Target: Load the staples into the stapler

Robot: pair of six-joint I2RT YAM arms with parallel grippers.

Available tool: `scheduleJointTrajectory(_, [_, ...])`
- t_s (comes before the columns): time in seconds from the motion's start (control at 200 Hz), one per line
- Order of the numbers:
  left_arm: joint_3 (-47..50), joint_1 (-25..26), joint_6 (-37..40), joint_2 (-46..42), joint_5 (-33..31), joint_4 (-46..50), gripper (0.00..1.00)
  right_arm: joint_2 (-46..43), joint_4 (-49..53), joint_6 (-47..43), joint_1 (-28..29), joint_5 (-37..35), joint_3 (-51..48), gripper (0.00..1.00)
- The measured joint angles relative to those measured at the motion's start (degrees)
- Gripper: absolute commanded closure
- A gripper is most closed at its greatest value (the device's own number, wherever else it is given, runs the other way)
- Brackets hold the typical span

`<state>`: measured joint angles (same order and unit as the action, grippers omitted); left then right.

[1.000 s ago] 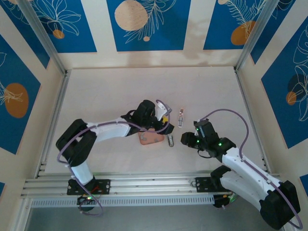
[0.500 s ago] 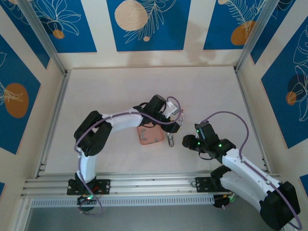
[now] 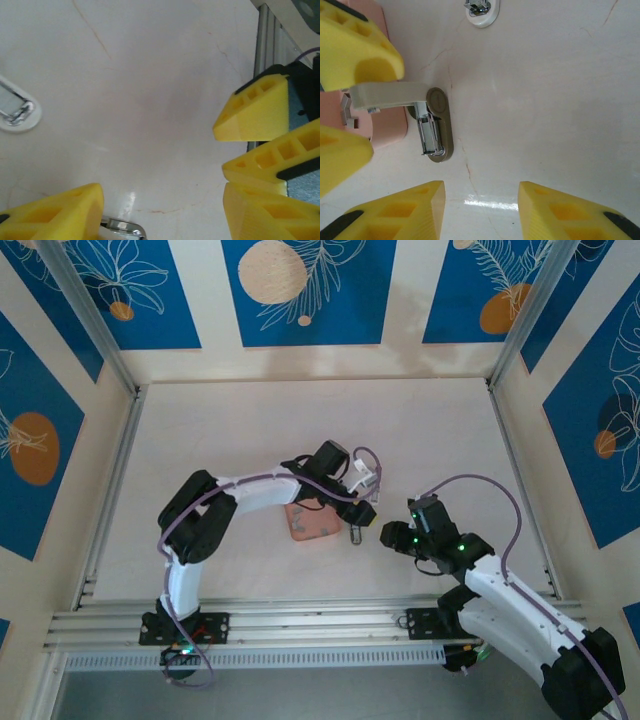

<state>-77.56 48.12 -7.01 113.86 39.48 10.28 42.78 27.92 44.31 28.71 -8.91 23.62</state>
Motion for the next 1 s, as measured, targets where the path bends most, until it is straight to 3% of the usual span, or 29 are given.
scheduleJointTrajectory(0.39, [5.66,1.51,0.04,-4.55,0.26,-0.59,0.33,1.88,-2.25,0.13,-2.01,4.79,0.04,0.56])
scheduleJointTrajectory(0.71, [22.14,-1.77,-6.36,-21.64,-10.56,-13.60,0.32,15.30,-7.02,-0.70,-2.16,11.32,5.09,0.57])
scheduleJointTrajectory(0.855, [26.93,-3.45,-8.61,-24.59,-13.75,-18.23,0.32,21.53,-8.26,-1.16,-1.95,13.03,9.03,0.58])
scheduleJointTrajectory(1.0, [29.44,-3.65,-10.29,-24.90,-14.99,-21.75,0.32,27.36,-10.01,-1.40,-1.42,14.10,10.60,0.67])
